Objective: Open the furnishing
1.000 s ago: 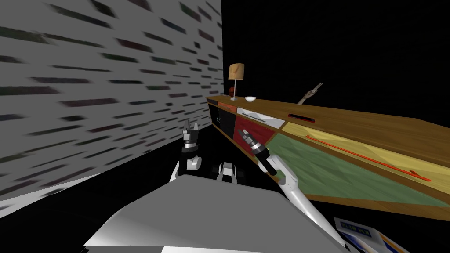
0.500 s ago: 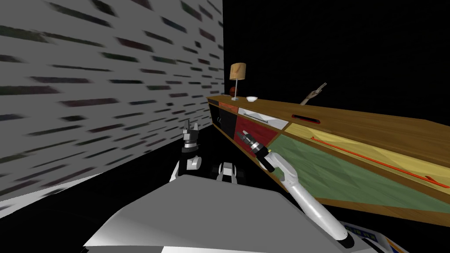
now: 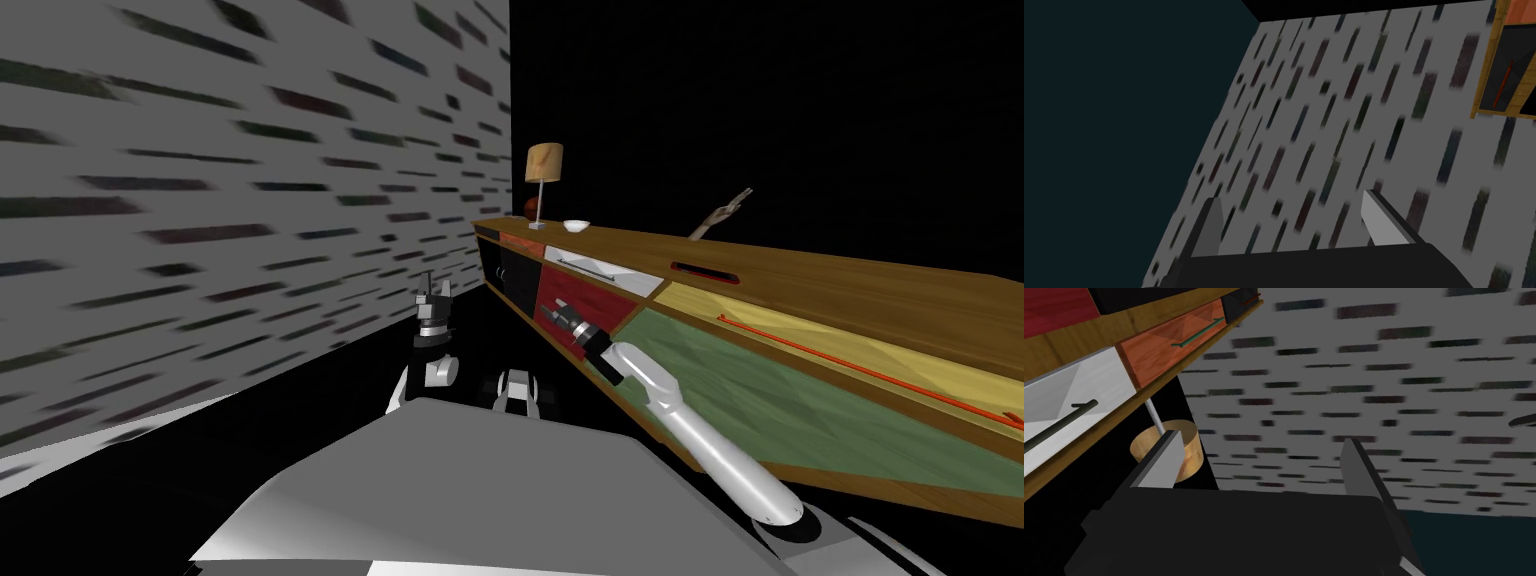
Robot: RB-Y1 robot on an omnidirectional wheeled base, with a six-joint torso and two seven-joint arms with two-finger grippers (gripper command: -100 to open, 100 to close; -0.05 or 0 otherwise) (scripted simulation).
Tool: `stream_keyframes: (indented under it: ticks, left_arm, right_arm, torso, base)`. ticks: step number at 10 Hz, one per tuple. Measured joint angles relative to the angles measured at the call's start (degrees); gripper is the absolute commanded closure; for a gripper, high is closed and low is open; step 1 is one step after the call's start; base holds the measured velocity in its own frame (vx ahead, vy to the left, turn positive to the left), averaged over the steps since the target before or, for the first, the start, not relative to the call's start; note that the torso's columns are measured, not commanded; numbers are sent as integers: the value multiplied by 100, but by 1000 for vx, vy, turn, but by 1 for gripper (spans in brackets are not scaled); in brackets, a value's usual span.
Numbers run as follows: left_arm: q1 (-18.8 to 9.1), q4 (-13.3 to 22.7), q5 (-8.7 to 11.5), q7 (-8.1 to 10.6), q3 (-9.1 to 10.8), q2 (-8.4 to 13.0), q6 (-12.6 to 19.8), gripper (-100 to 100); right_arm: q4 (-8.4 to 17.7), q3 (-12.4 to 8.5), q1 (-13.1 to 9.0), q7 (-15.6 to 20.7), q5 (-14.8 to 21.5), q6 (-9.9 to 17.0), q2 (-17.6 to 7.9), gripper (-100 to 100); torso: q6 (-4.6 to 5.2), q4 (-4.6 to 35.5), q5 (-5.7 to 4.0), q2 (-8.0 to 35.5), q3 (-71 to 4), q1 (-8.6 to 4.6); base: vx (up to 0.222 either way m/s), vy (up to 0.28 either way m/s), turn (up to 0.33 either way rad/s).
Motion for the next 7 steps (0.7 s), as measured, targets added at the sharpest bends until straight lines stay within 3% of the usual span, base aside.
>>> stream_keyframes:
  ticks: [2,7]
  left_arm:
    - [0,0,0,0,0,0,0,0]
    - [0,0,0,0,0,0,0,0]
  right_arm:
    - [35,73,-31,-3,287,104,-140,-100]
    - [467,466,-432,-11,1144,460,-798,-100]
  torso:
    - [1,1,-3,5,4,-7]
    - [0,1,0,2,1,-1]
  base:
    - [11,12,7]
    - [12,18,16]
